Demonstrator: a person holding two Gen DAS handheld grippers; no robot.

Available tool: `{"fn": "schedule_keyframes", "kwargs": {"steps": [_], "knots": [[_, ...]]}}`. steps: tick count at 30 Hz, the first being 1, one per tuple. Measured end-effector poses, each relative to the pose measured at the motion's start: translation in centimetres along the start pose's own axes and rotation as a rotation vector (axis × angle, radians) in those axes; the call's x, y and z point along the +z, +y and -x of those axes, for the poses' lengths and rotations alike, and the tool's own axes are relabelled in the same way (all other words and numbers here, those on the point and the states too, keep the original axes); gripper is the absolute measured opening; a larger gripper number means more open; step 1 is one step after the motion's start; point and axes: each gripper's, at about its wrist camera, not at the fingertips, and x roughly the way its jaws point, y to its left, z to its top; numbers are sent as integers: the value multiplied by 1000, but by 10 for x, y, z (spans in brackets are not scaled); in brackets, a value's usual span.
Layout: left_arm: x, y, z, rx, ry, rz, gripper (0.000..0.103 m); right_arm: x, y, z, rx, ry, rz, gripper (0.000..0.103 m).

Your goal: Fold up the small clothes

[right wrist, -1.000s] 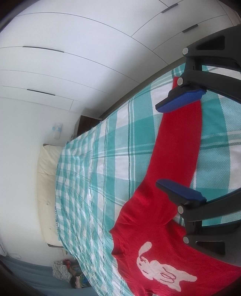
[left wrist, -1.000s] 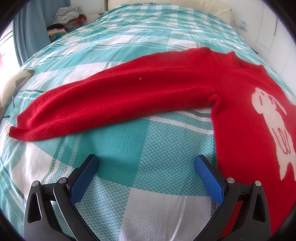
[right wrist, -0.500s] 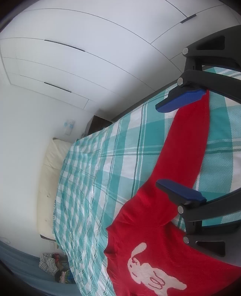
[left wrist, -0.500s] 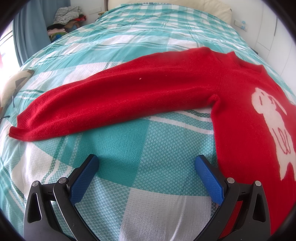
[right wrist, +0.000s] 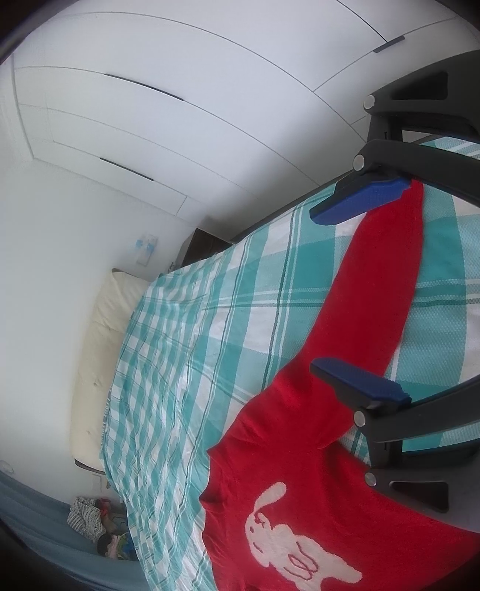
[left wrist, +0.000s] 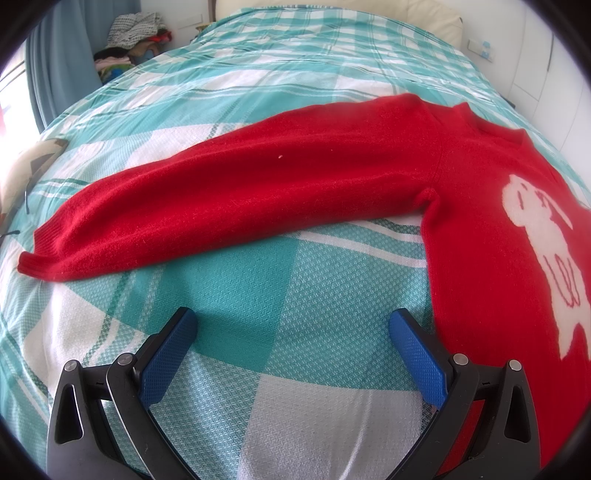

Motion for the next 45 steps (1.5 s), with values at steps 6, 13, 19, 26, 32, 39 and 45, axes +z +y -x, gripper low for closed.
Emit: {"fn": "schedule_keyframes", "kwargs": {"steps": [6,13,19,26,32,39,45], "knots": [[0,0,0,0,0,0,103,-1,2,0,1,0,5,74],[0,0,0,0,0,0,103,-2,5,1,5,1,11,74],[0,0,0,0,0,0,103,-1,7,1,8,-1,13,74],[0,0,0,0,0,0,103,-1,7,1,7,0,13,74],[0,0,0,0,0,0,103,-2,10,1,9,2,16,74],[0,0,0,-1,0,0,103,-3,14,1,13,4,21,74],[0,0,0,-1,1,0,103,-3,13,1,16,5,19,74]]}}
